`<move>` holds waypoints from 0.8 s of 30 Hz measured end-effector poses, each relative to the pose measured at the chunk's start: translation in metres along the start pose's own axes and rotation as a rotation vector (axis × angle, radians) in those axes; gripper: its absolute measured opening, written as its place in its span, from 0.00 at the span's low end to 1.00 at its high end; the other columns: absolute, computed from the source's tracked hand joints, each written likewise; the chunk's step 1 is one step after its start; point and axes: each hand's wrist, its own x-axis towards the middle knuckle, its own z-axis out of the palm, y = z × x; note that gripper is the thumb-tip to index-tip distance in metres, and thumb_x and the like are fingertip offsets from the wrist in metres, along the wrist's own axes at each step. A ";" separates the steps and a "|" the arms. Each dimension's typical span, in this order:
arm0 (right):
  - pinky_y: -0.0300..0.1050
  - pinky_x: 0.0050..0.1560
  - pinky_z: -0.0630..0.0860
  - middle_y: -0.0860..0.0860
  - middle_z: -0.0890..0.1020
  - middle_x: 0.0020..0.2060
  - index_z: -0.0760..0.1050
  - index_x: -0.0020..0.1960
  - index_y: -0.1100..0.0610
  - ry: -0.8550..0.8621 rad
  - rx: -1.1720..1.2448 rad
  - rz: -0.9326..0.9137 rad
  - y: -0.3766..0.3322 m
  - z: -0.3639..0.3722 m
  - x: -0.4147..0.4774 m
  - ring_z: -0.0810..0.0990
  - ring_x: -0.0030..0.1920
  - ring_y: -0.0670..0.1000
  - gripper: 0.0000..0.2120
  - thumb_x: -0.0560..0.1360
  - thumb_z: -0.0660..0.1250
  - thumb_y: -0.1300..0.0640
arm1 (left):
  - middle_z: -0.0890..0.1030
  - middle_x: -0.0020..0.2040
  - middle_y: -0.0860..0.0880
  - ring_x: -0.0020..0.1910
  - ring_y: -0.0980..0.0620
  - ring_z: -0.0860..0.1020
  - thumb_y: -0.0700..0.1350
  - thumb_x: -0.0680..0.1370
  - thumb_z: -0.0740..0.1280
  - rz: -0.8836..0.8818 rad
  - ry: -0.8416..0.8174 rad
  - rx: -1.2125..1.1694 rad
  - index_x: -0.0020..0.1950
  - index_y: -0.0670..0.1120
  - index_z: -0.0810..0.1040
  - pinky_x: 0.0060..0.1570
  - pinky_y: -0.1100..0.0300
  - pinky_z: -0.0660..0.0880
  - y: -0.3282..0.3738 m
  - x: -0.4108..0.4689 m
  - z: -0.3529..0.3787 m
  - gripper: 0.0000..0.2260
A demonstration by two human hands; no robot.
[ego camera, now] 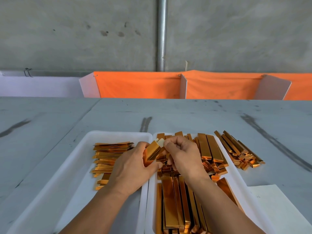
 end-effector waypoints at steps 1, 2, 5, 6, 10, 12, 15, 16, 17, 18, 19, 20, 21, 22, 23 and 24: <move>0.33 0.25 0.70 0.51 0.84 0.33 0.79 0.46 0.55 -0.002 0.005 -0.013 0.000 0.000 -0.001 0.75 0.25 0.43 0.05 0.80 0.66 0.57 | 0.72 0.36 0.58 0.33 0.61 0.72 0.66 0.73 0.66 -0.004 -0.001 0.038 0.49 0.58 0.64 0.29 0.69 0.61 0.001 0.000 0.001 0.17; 0.33 0.25 0.70 0.51 0.84 0.33 0.79 0.46 0.55 -0.002 0.013 -0.028 -0.001 0.001 -0.002 0.75 0.25 0.43 0.05 0.80 0.66 0.57 | 0.71 0.35 0.57 0.32 0.61 0.71 0.66 0.74 0.64 -0.003 0.003 0.062 0.47 0.57 0.63 0.28 0.69 0.60 0.001 0.001 0.001 0.16; 0.36 0.30 0.75 0.51 0.83 0.34 0.78 0.48 0.52 0.032 -0.031 -0.089 0.000 0.001 -0.003 0.78 0.28 0.45 0.03 0.79 0.66 0.57 | 0.70 0.33 0.55 0.29 0.60 0.70 0.65 0.76 0.62 -0.006 0.021 0.062 0.42 0.56 0.61 0.25 0.67 0.59 0.000 0.001 0.001 0.16; 0.38 0.33 0.77 0.50 0.83 0.35 0.78 0.48 0.51 0.044 -0.072 -0.112 0.000 0.002 -0.003 0.79 0.31 0.46 0.03 0.79 0.67 0.57 | 0.70 0.32 0.55 0.29 0.60 0.71 0.64 0.76 0.62 -0.014 0.027 0.059 0.42 0.56 0.61 0.25 0.67 0.59 -0.001 0.001 0.001 0.16; 0.34 0.36 0.77 0.47 0.82 0.36 0.81 0.50 0.49 0.029 -0.175 -0.172 0.003 0.006 -0.007 0.79 0.34 0.42 0.05 0.78 0.68 0.58 | 0.71 0.31 0.54 0.28 0.58 0.71 0.60 0.77 0.64 -0.029 0.054 0.034 0.43 0.55 0.62 0.25 0.66 0.60 -0.004 0.002 0.002 0.14; 0.30 0.37 0.76 0.44 0.82 0.36 0.82 0.52 0.48 0.020 -0.222 -0.192 0.003 0.008 -0.008 0.80 0.36 0.39 0.06 0.78 0.68 0.58 | 0.70 0.31 0.55 0.27 0.58 0.70 0.59 0.77 0.64 -0.026 0.063 0.032 0.44 0.54 0.63 0.25 0.67 0.59 -0.003 0.002 0.002 0.14; 0.28 0.37 0.74 0.43 0.82 0.37 0.82 0.53 0.48 0.015 -0.242 -0.200 0.003 0.008 -0.008 0.80 0.38 0.36 0.07 0.78 0.68 0.58 | 0.69 0.32 0.56 0.28 0.59 0.69 0.59 0.78 0.63 -0.024 0.069 0.064 0.46 0.53 0.63 0.26 0.67 0.59 -0.001 0.002 0.003 0.13; 0.28 0.36 0.74 0.43 0.81 0.36 0.82 0.54 0.49 0.013 -0.231 -0.191 0.004 0.007 -0.008 0.79 0.37 0.36 0.07 0.78 0.68 0.58 | 0.69 0.33 0.56 0.29 0.59 0.69 0.59 0.78 0.63 -0.024 0.067 0.071 0.47 0.53 0.62 0.26 0.67 0.59 0.000 0.002 0.003 0.13; 0.28 0.35 0.73 0.43 0.81 0.36 0.82 0.54 0.49 0.010 -0.220 -0.178 0.004 0.007 -0.008 0.79 0.36 0.36 0.07 0.78 0.68 0.58 | 0.69 0.33 0.56 0.29 0.59 0.69 0.59 0.78 0.63 -0.025 0.066 0.076 0.47 0.53 0.62 0.26 0.68 0.59 0.000 0.002 0.003 0.13; 0.29 0.35 0.73 0.44 0.81 0.36 0.81 0.54 0.49 0.008 -0.207 -0.161 0.004 0.008 -0.007 0.79 0.35 0.36 0.07 0.78 0.68 0.58 | 0.69 0.33 0.56 0.29 0.58 0.69 0.59 0.78 0.62 -0.025 0.066 0.081 0.48 0.53 0.62 0.26 0.68 0.59 0.001 0.002 0.003 0.13; 0.30 0.34 0.74 0.44 0.81 0.36 0.81 0.55 0.49 0.004 -0.191 -0.143 0.004 0.008 -0.007 0.79 0.34 0.38 0.08 0.78 0.68 0.58 | 0.68 0.33 0.56 0.29 0.58 0.69 0.59 0.78 0.62 -0.026 0.066 0.087 0.48 0.54 0.61 0.26 0.68 0.59 0.001 0.001 0.003 0.13; 0.31 0.34 0.74 0.45 0.81 0.36 0.81 0.55 0.49 0.002 -0.173 -0.126 0.004 0.008 -0.006 0.79 0.33 0.39 0.08 0.78 0.68 0.58 | 0.68 0.33 0.57 0.29 0.58 0.69 0.59 0.79 0.62 -0.027 0.066 0.091 0.48 0.54 0.61 0.26 0.68 0.59 0.002 0.001 0.003 0.13; 0.33 0.34 0.75 0.45 0.82 0.36 0.80 0.55 0.49 0.000 -0.153 -0.114 0.004 0.008 -0.006 0.78 0.32 0.41 0.08 0.78 0.68 0.59 | 0.68 0.33 0.57 0.29 0.58 0.69 0.59 0.78 0.62 -0.027 0.066 0.093 0.48 0.54 0.61 0.26 0.68 0.59 0.002 0.001 0.003 0.13; 0.34 0.34 0.77 0.45 0.82 0.37 0.80 0.55 0.48 -0.003 -0.134 -0.106 0.004 0.009 -0.006 0.79 0.31 0.42 0.08 0.78 0.68 0.59 | 0.68 0.33 0.57 0.29 0.58 0.69 0.59 0.79 0.62 -0.028 0.066 0.096 0.48 0.54 0.61 0.26 0.68 0.59 0.003 0.001 0.003 0.13; 0.36 0.35 0.78 0.45 0.83 0.38 0.80 0.55 0.48 -0.008 -0.118 -0.100 0.003 0.009 -0.006 0.79 0.31 0.43 0.09 0.78 0.68 0.59 | 0.68 0.33 0.57 0.29 0.58 0.69 0.59 0.79 0.62 -0.028 0.065 0.101 0.48 0.54 0.61 0.26 0.68 0.59 0.003 0.001 0.002 0.13; 0.36 0.34 0.78 0.44 0.83 0.38 0.79 0.54 0.47 -0.013 -0.104 -0.095 0.002 0.009 -0.006 0.79 0.31 0.43 0.09 0.78 0.68 0.60 | 0.68 0.34 0.57 0.30 0.58 0.70 0.59 0.79 0.62 -0.027 0.063 0.108 0.48 0.54 0.60 0.26 0.68 0.60 0.003 0.001 0.002 0.13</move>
